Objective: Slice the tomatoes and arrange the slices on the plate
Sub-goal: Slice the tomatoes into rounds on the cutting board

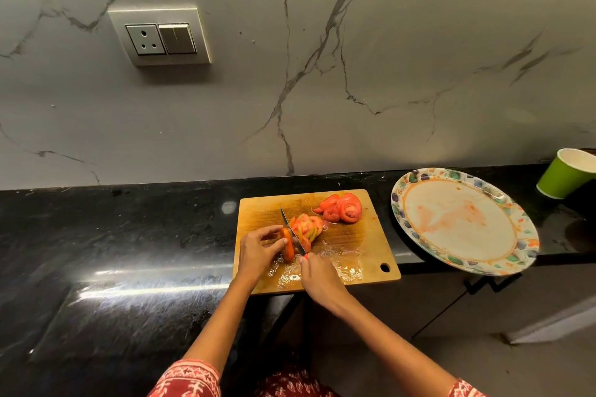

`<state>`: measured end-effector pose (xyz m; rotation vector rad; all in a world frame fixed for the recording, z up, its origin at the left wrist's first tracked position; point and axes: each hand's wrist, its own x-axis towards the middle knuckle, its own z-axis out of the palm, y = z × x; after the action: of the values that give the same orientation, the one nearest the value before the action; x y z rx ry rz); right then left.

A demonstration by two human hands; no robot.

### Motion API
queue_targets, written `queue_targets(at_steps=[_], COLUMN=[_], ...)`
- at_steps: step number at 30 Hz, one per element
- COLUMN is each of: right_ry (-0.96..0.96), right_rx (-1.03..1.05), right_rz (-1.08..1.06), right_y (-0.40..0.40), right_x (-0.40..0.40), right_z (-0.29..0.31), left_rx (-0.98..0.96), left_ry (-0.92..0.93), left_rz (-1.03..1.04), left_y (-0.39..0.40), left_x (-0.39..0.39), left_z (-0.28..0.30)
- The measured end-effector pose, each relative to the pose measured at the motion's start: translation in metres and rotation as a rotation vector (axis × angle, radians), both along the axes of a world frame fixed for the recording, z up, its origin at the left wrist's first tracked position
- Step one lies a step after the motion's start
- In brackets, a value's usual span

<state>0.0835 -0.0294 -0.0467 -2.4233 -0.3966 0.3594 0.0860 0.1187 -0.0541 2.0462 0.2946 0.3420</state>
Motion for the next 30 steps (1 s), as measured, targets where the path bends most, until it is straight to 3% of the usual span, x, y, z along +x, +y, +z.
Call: queue_targets(at_steps=[30], right_ry=[-0.001], right_rx=[-0.076], right_rz=[-0.029], right_y=[0.027], right_x=[0.008], right_z=[0.006], left_rx=[0.004], left_ry=[-0.001], left_rz=[0.001], left_y=[0.0], left_x=[0.0], left_z=[0.003])
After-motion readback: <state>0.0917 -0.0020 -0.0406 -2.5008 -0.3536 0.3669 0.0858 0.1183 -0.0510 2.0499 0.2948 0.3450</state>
